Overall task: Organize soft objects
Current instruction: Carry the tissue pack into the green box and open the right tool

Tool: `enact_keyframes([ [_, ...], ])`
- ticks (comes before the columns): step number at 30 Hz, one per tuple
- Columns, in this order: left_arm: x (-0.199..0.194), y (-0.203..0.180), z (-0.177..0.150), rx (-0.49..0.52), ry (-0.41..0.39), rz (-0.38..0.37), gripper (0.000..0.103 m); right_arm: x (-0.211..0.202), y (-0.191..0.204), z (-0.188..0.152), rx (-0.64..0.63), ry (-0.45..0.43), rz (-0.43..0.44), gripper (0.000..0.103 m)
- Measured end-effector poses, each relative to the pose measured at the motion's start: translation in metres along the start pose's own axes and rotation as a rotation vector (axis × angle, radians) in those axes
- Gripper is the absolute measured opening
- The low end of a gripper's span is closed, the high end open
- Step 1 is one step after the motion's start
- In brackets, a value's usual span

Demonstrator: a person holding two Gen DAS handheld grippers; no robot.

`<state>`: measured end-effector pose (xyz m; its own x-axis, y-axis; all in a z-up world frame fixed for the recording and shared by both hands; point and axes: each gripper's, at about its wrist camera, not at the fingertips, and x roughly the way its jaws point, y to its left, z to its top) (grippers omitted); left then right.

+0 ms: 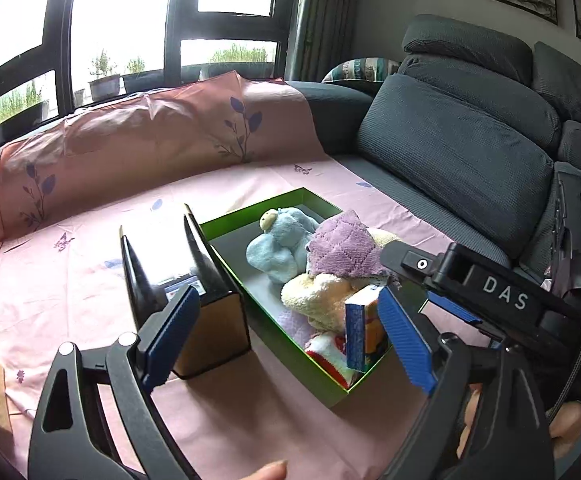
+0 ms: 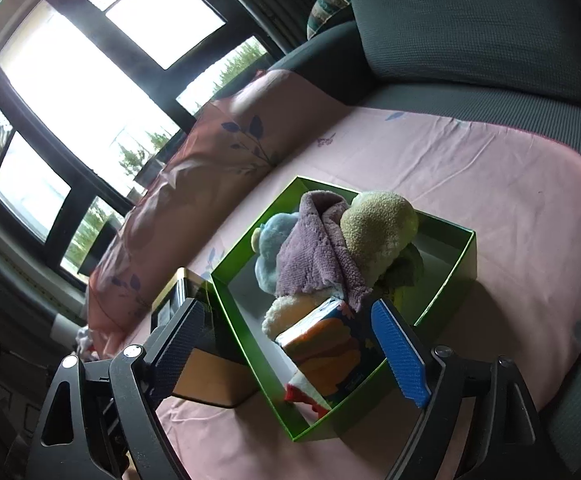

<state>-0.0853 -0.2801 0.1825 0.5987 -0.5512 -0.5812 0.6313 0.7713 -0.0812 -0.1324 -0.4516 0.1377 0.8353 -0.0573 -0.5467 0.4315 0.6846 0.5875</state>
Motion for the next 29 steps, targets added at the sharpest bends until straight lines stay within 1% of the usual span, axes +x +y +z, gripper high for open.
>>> enact_keyframes([
  [1,-0.005,0.002,-0.001,0.001,-0.009,0.007,0.092,-0.006,0.002,-0.001,-0.005,-0.015,-0.003,0.088],
  [2,-0.01,0.003,-0.001,0.001,-0.016,0.012,0.096,-0.011,0.004,-0.001,-0.009,-0.029,-0.006,0.09],
  [3,-0.014,0.005,-0.002,0.0,-0.025,0.013,0.098,-0.016,0.006,-0.002,-0.014,-0.044,-0.011,0.092],
  [6,-0.026,0.009,-0.004,-0.006,-0.045,0.011,0.098,-0.03,0.013,-0.005,-0.039,-0.079,-0.023,0.093],
  [12,-0.035,0.014,-0.005,-0.013,-0.05,0.007,0.099,-0.047,0.025,-0.01,-0.083,-0.118,-0.036,0.093],
  [19,-0.036,0.011,-0.008,0.006,-0.043,0.009,0.099,-0.05,0.028,-0.014,-0.092,-0.117,-0.082,0.093],
  [23,-0.038,0.009,-0.011,0.014,-0.061,0.017,0.099,-0.047,0.026,-0.015,-0.087,-0.111,-0.151,0.093],
  [25,-0.037,0.009,-0.011,0.015,-0.054,0.016,0.099,-0.046,0.026,-0.015,-0.088,-0.11,-0.183,0.093],
  [29,-0.037,0.011,-0.013,0.007,-0.046,0.02,0.099,-0.045,0.026,-0.015,-0.09,-0.105,-0.19,0.093],
])
